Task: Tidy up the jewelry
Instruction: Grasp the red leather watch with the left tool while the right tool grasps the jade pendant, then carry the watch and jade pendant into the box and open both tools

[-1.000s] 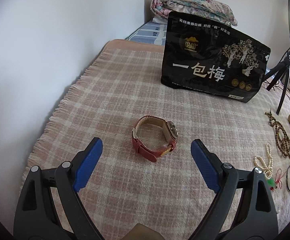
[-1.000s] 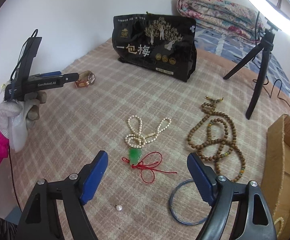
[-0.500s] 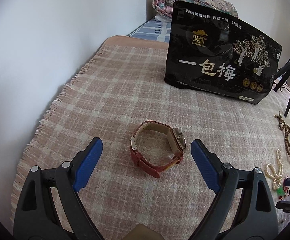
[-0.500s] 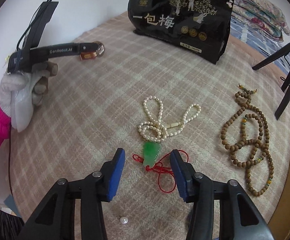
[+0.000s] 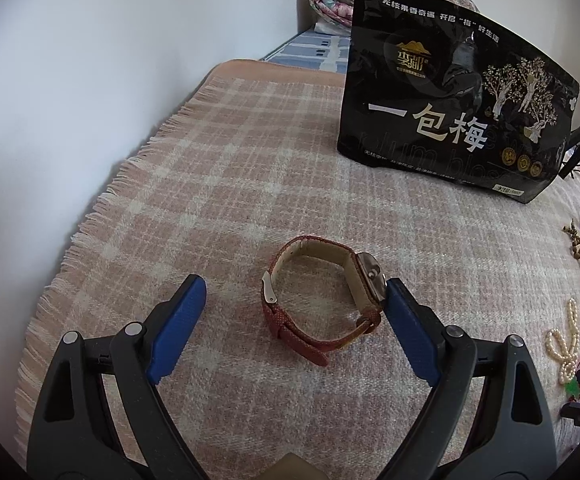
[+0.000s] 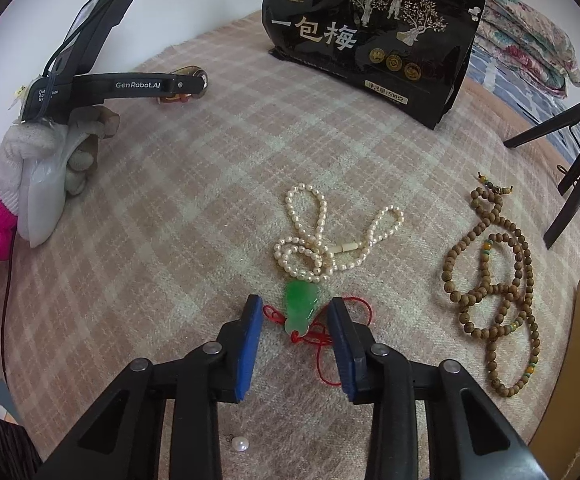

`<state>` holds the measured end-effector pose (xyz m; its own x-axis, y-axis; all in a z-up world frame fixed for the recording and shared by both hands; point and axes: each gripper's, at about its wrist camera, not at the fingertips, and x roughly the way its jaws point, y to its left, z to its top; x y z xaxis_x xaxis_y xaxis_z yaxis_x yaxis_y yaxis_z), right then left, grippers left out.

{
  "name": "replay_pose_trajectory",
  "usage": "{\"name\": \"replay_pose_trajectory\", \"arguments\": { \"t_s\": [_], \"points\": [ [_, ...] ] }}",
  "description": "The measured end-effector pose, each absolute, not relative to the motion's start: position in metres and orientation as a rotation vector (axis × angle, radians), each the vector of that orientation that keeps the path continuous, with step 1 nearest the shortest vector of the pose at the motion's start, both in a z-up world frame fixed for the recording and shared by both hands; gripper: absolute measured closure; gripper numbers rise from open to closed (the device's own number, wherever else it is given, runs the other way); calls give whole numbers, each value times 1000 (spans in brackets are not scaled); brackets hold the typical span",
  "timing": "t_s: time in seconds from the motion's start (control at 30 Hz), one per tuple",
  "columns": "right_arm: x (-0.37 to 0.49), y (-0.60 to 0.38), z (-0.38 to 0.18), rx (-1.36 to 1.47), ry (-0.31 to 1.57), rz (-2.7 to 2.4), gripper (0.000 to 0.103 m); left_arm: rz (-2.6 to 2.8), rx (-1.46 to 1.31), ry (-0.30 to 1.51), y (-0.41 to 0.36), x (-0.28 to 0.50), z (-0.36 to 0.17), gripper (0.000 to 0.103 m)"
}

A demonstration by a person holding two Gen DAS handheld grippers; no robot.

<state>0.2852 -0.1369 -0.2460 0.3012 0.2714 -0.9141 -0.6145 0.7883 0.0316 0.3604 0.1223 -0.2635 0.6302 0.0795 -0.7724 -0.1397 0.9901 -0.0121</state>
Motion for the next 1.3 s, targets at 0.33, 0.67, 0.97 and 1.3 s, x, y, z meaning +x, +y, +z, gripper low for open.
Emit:
{"name": "replay_pose_trajectory", "arguments": {
  "t_s": [0.33, 0.67, 0.97, 1.3],
  "points": [
    [285, -138, -246, -315, 1131, 610, 90, 95, -50, 892, 116, 354, -263, 42],
    [273, -140, -238, -321, 1121, 617, 91, 104, -32, 867, 113, 340, -247, 43],
    [261, -152, -209, -294, 1072, 610, 91, 108, -17, 830, 109, 324, -223, 43],
    [241, -174, -166, -262, 997, 584, 91, 63, 15, 767, 84, 297, -182, 43]
  ]
}}
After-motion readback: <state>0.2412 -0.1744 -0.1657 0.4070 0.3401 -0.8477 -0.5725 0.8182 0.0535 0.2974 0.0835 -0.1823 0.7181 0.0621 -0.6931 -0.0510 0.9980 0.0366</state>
